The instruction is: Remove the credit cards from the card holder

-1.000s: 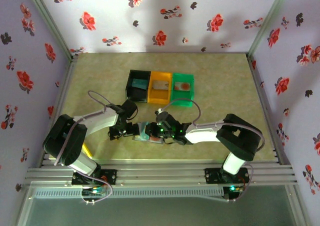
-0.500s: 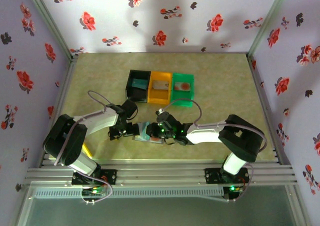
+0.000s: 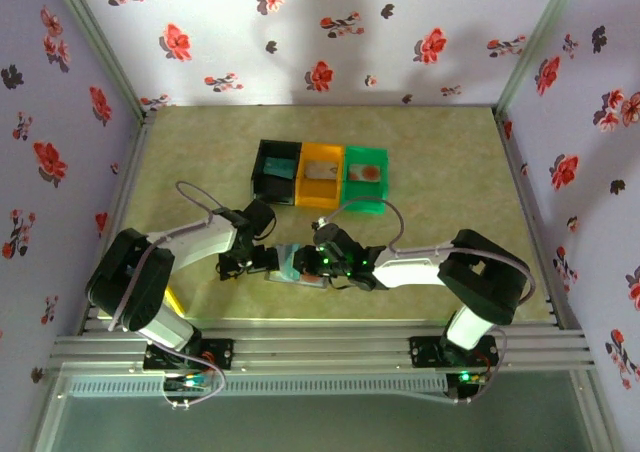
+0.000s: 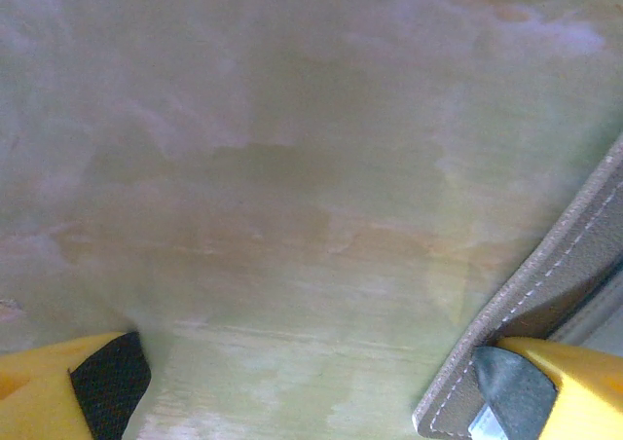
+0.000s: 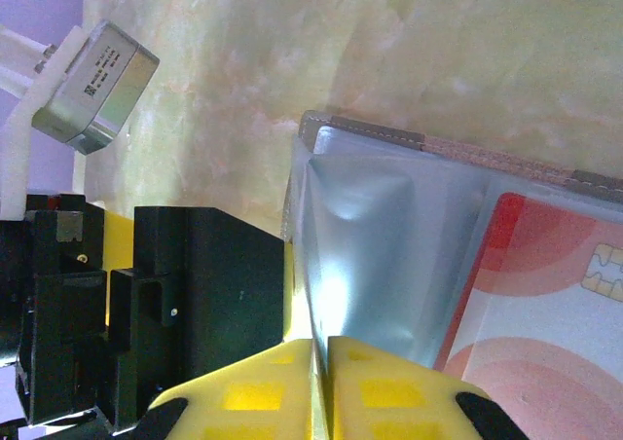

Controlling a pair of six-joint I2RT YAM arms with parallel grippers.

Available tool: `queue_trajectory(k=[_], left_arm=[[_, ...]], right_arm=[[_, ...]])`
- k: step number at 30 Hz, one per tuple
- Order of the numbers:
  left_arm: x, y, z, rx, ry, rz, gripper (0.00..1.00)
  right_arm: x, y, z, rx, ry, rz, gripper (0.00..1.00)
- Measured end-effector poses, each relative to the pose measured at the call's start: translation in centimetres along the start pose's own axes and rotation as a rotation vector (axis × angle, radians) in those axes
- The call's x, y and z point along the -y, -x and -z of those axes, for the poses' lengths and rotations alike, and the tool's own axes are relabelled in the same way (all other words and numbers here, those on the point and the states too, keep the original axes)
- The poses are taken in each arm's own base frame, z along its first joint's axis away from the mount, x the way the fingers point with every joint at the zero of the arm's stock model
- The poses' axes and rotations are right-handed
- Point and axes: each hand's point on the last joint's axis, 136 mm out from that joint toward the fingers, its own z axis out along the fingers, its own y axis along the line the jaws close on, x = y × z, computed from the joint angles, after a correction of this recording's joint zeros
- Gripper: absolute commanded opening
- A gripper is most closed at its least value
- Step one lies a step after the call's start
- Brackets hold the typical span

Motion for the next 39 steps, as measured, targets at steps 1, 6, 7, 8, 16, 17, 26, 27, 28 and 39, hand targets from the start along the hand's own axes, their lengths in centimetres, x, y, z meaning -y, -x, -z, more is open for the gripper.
queue_trajectory(k=[1, 6, 7, 8, 16, 17, 26, 27, 28, 39], left_arm=[[0.0, 0.0, 0.0, 0.0, 0.0, 0.0, 0.95], [0.0, 0.0, 0.0, 0.0, 0.0, 0.0, 0.95], [0.0, 0.0, 0.0, -0.001, 0.001, 0.0, 0.95], [0.0, 0.0, 0.0, -0.001, 0.001, 0.0, 0.94], [0.0, 0.0, -0.1, -0.002, 0.001, 0.0, 0.95], [0.0, 0.0, -0.1, -0.002, 0.001, 0.0, 0.95], [0.0, 0.0, -0.1, -0.002, 0.001, 0.0, 0.95], [0.0, 0.0, -0.1, -0.002, 0.001, 0.0, 0.95], [0.0, 0.0, -0.1, -0.002, 0.001, 0.0, 0.95], [0.0, 0.0, -0.1, -0.001, 0.002, 0.0, 0.95]], right_arm=[[0.0, 0.0, 0.0, 0.0, -0.002, 0.002, 0.1], [0.2, 0.0, 0.2, 0.001, -0.008, 0.001, 0.12], [0.2, 0.0, 0.3, 0.002, -0.007, 0.001, 0.12], [0.2, 0.0, 0.3, 0.002, -0.007, 0.001, 0.12], [0.5, -0.2, 0.6, -0.001, -0.013, 0.003, 0.11], [0.5, -0.2, 0.7, -0.002, -0.016, 0.006, 0.11], [0.8, 0.0, 1.0, 0.004, -0.031, 0.012, 0.06], [0.8, 0.1, 1.0, 0.006, -0.031, 0.012, 0.04], [0.8, 0.1, 1.0, 0.007, -0.032, 0.012, 0.04], [1.2, 0.7, 2.2, 0.022, -0.044, 0.017, 0.0]])
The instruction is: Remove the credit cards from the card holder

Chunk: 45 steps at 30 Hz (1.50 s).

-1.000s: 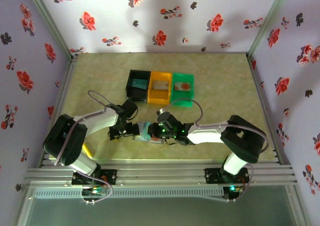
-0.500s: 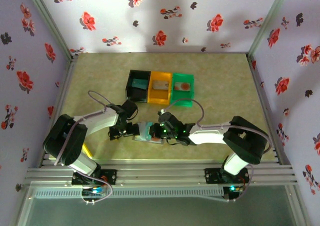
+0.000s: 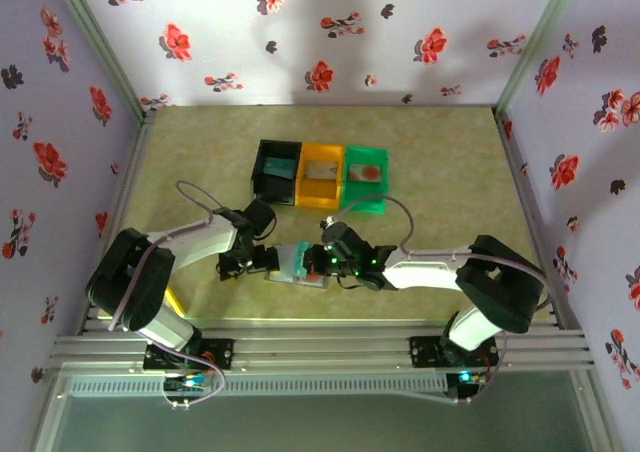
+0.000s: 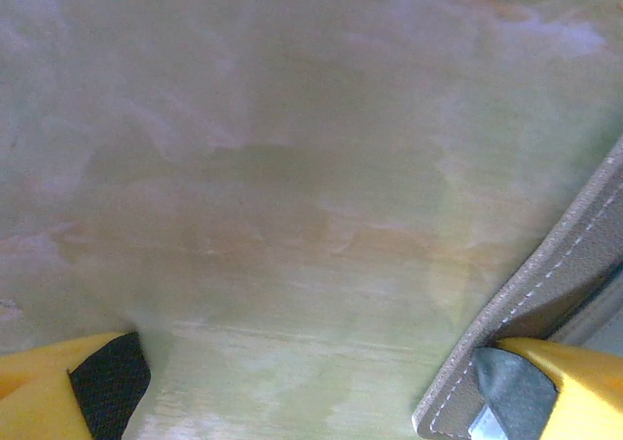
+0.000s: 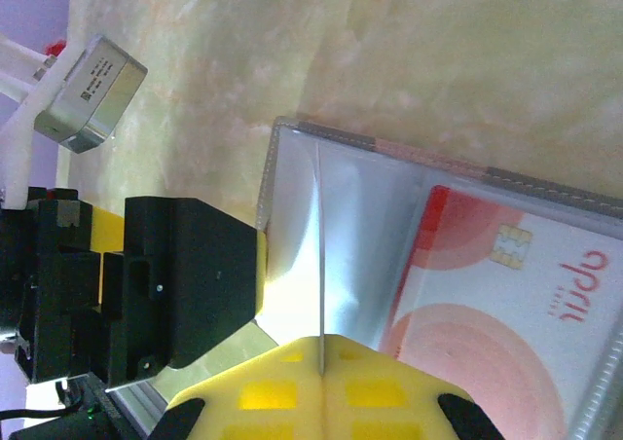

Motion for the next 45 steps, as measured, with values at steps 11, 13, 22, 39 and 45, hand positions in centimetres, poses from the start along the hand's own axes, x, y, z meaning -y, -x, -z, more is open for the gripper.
queue_trajectory(k=[11, 13, 22, 39, 45], left_arm=[[0.3, 0.3, 1.1, 0.039, -0.05, -0.006, 0.95], [1.0, 0.0, 1.9, 0.034, -0.103, -0.019, 0.96], [5.4, 1.1, 14.8, 0.339, -0.54, -0.095, 0.99], [12.4, -1.0, 18.1, 0.402, -1.065, -0.054, 0.91], [15.7, -1.3, 19.3, 0.403, -1.176, -0.081, 0.8]], right_arm=[[0.6, 1.2, 3.8, 0.053, -0.008, 0.044, 0.0], [0.4, 1.5, 4.8, 0.074, 0.01, 0.056, 0.0], [-1.3, 3.0, 8.3, 0.202, 0.171, 0.064, 0.0], [-6.1, 6.6, 13.8, 0.471, 0.522, -0.025, 0.0], [-7.0, 7.0, 14.6, 0.495, 0.57, -0.038, 0.0]])
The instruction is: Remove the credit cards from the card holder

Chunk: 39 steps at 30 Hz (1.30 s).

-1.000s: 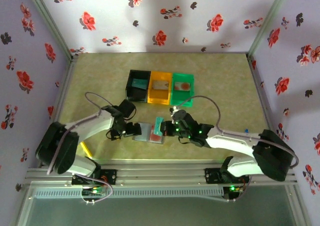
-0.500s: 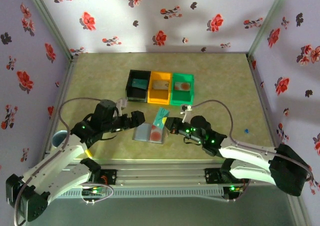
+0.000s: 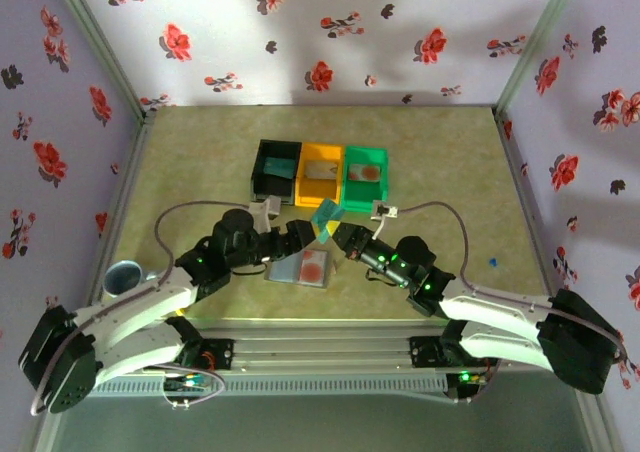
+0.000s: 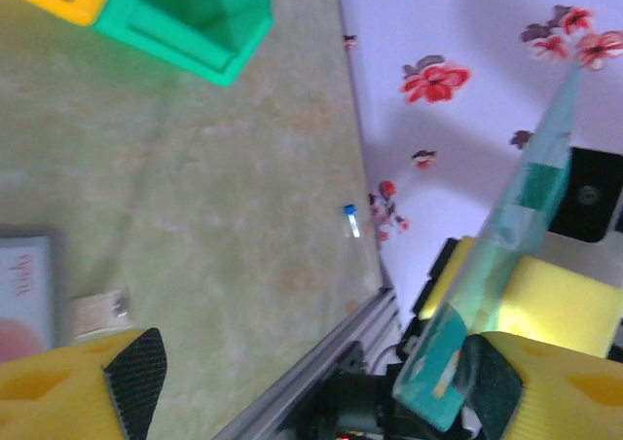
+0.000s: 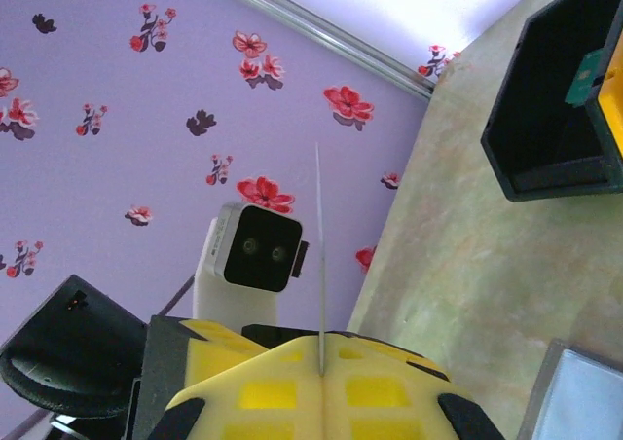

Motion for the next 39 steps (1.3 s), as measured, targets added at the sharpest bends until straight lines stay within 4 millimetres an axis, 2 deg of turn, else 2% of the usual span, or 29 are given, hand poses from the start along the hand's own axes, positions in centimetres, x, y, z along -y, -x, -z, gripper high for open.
queue_trajectory(k=[6, 12, 19, 31, 32, 34, 39], left_arm=[[2.4, 0.2, -0.6, 0.03, -0.089, -0.02, 0.64], [3.7, 0.9, -0.5, 0.066, -0.14, -0.025, 0.5], [3.2, 1.1, -0.5, 0.09, -0.132, -0.009, 0.33], [3.0, 1.5, -0.4, 0.114, -0.123, -0.004, 0.16], [3.1, 1.5, -0.4, 0.115, -0.124, -0.004, 0.14], [3.1, 1.6, -0.3, 0.118, -0.126, -0.004, 0.11], [3.3, 2.0, 0.1, 0.136, -0.134, 0.004, 0.06]], right_arm=[[0.2, -0.1, -0.2, -0.002, -0.004, -0.01, 0.0], [0.3, -0.1, -0.2, -0.001, -0.003, -0.01, 0.0], [0.3, 0.0, -0.2, 0.006, -0.006, -0.01, 0.0], [0.5, 0.1, -0.2, 0.013, -0.015, -0.018, 0.0], [0.6, 0.1, -0.2, 0.012, -0.018, -0.018, 0.04], [0.7, 0.0, -0.2, 0.011, -0.021, -0.022, 0.19], [1.4, -0.4, -0.2, -0.007, -0.055, -0.025, 0.31]])
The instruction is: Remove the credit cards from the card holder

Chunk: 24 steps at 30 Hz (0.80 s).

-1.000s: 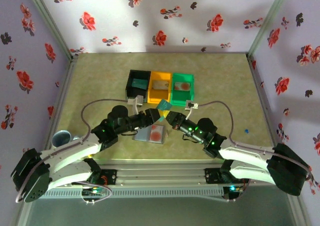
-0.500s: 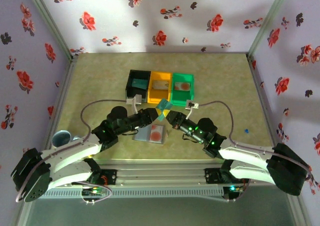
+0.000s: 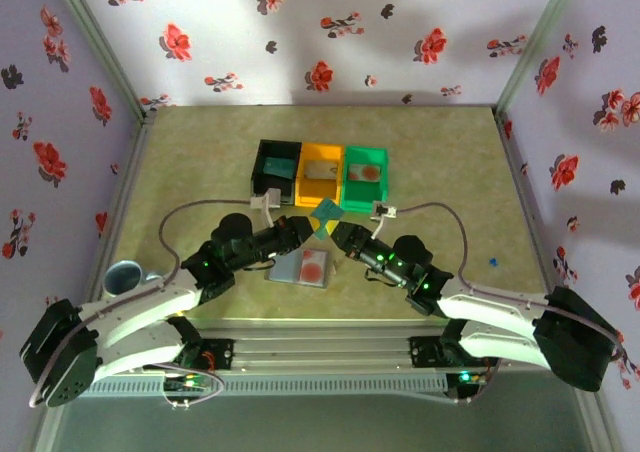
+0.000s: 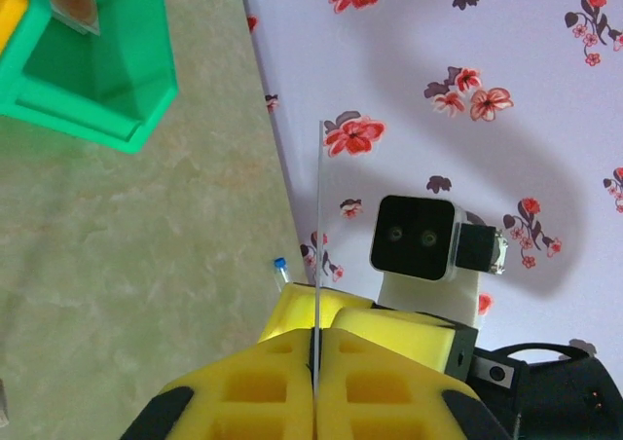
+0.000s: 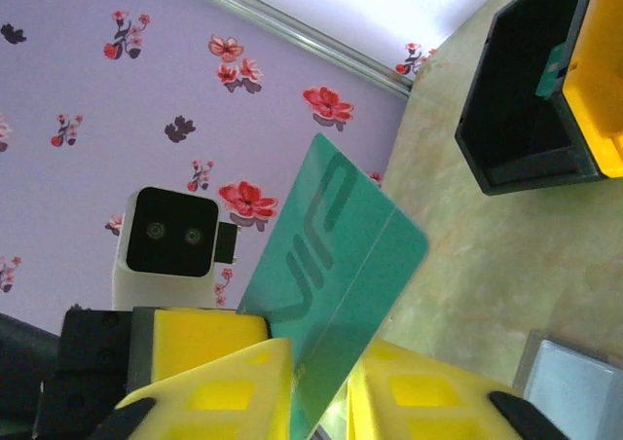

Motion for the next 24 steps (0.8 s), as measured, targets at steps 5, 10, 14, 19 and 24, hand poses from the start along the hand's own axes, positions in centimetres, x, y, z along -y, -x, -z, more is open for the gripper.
queue_trajectory(k=[5, 10, 14, 19, 24], left_arm=[[-0.9, 0.9, 0.9, 0.015, 0.036, 0.012, 0.02], [-2.8, 0.8, 1.8, -0.081, 0.142, 0.001, 0.0], [-3.2, -0.3, 2.4, -0.224, 0.204, -0.048, 0.0], [-3.7, -3.1, 3.6, -0.406, 0.229, -0.101, 0.0], [-4.3, -4.9, 4.9, -0.515, 0.243, -0.13, 0.0]], right_arm=[[0.8, -0.4, 0.8, -0.027, -0.052, 0.036, 0.53], [0.3, 0.2, 2.3, -0.063, -0.105, 0.158, 0.6], [-0.7, 0.9, 2.9, -0.106, -0.105, 0.255, 0.62], [1.4, 1.2, 3.1, -0.188, -0.134, 0.278, 0.6], [2.2, -0.1, 2.4, -0.32, -0.073, 0.215, 0.6]])
